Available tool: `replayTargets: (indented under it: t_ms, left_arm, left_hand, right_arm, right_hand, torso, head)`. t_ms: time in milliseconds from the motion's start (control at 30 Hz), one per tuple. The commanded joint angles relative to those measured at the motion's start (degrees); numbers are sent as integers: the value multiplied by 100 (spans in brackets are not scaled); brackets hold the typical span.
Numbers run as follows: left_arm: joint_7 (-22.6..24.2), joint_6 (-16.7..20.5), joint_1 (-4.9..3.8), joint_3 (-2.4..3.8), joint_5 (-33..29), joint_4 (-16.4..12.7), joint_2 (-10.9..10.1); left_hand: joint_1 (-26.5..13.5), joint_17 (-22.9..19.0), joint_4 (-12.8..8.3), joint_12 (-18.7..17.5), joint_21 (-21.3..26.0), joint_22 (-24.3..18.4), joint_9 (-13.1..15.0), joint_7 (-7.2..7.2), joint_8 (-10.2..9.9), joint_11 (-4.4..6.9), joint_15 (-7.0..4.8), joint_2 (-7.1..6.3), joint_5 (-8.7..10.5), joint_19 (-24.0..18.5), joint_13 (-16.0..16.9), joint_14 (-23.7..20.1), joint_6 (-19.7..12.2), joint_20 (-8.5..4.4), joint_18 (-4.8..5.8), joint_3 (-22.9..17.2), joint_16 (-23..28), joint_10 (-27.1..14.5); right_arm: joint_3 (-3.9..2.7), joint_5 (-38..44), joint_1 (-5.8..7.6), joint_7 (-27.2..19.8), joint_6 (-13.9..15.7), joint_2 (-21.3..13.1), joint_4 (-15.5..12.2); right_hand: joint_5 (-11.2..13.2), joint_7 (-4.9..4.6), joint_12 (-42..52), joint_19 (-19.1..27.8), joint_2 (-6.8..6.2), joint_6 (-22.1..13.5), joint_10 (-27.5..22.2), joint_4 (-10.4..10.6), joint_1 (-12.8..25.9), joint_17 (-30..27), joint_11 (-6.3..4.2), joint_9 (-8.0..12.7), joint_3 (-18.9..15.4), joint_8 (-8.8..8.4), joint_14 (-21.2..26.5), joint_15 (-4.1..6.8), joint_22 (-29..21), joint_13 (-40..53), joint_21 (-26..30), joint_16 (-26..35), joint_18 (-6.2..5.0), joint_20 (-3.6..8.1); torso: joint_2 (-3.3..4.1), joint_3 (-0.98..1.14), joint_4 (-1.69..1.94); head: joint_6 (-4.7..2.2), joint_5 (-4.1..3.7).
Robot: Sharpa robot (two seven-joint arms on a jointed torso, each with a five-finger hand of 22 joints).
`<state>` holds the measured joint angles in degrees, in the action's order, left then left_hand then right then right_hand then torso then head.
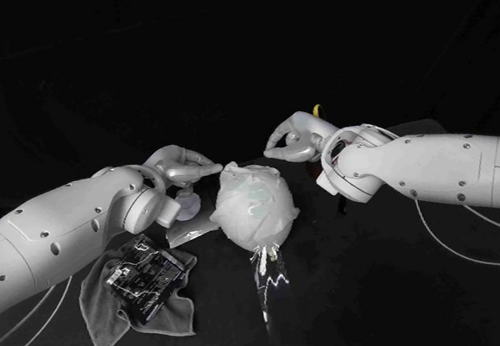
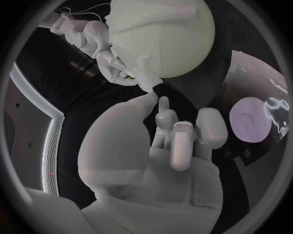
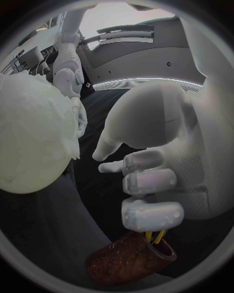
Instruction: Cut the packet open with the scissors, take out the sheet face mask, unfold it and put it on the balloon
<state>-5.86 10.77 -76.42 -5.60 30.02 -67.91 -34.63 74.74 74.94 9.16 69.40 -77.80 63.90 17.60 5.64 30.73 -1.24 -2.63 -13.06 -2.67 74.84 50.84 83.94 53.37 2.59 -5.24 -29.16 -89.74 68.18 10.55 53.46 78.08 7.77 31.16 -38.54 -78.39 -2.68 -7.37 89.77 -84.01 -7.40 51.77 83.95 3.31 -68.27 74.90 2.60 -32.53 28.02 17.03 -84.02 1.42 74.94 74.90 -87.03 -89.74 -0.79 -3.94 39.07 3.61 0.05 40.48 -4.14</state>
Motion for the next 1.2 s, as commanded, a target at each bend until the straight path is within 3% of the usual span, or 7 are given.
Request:
replayTargets:
  t_ms: [33,367,567,667,733,800,1200]
  left_arm:
    - [-379,105,-8,5,144,19,-2]
    - [-479,63,-5,0,192,23,-46]
    - [-222,125,-1,-1,-74,-46,-109]
    - [28,211,0,-2,-304,-93,-159]
    - [220,282,1,-2,-485,-118,-191]
    - [340,320,1,-2,-583,-138,-211]
    - [650,412,3,-3,-815,-251,-265]
  left_hand:
    - [123,1485,-52,-36,37,6,-11,14,-25,-10,44,5,-9,-12,-28,598,-19,49,-45,-11,-22,-30]
    - [292,1489,-139,-30,34,14,-24,15,-22,-13,52,87,-9,-3,-4,600,16,69,-47,-88,-22,3]
    - [59,1430,19,-65,63,-40,-57,51,-71,-47,79,48,-7,-35,-69,578,-35,88,-57,36,-10,-13]
    - [-147,1126,198,-255,197,-282,-88,67,-115,-66,103,19,-5,-189,-372,461,-89,115,-108,190,56,-205]
    - [-243,838,316,-697,377,-589,-121,104,-173,-89,131,-16,-13,-388,-1025,342,-178,138,-170,310,131,-639]
    - [-256,684,385,-957,490,-753,-146,126,-212,-121,147,-34,-7,-496,-1375,273,-240,160,-201,402,181,-856]
    - [-236,693,442,-1004,507,-757,-171,146,-249,-137,160,-42,-7,-490,-1435,276,-286,176,-200,492,184,-845]
  right_arm:
    - [-1,-311,0,113,-107,-8,29]
    - [4,-1299,-12,-27,-444,18,89]
    - [5,-1712,-14,2,-857,20,127]
    - [5,-1840,-15,8,-1009,-2,150]
    - [5,-1898,-15,3,-1099,-15,154]
    - [4,-1927,-15,-3,-1166,-20,153]
    - [4,-1982,-15,-39,-1408,-33,117]
  right_hand:
    - [-12,-45,23,-388,-28,-13,605,44,33,1510,49,50,-81,-82,-598,-77,1391,1510,18,-26,0,-69]
    - [-10,-104,23,-423,95,-24,605,616,449,1510,114,217,-478,-346,-598,-148,1410,1510,-32,-26,10,-189]
    - [-9,-92,23,-459,119,28,605,787,489,1510,108,259,-624,-405,-598,-140,1430,1510,-86,-26,23,-207]
    - [-9,-90,23,-522,118,47,605,862,475,1510,107,285,-710,-444,-598,-140,1464,1510,-180,-26,48,-212]
    - [-9,-90,23,-538,117,53,605,871,460,1510,107,292,-729,-453,-598,-140,1473,1510,-205,-26,54,-213]
    - [-9,-90,23,-547,113,56,605,876,447,1510,107,296,-742,-460,-598,-140,1478,1510,-218,-26,58,-213]
    - [-8,-84,23,-570,102,114,605,944,400,1510,104,324,-855,-493,-598,-140,1491,1510,-254,-26,68,-216]
  torso:
    - [-5,2,4]
    - [1,7,11]
    - [9,-1,6]
    - [13,-1,5]
    - [16,2,5]
    - [13,5,5]
    - [5,1,2]
  head:
    - [-16,-25]
    - [-70,-38]
    - [-90,-62]
    - [-105,-70]
    - [-98,-65]
    - [-92,-68]
    - [-52,-33]
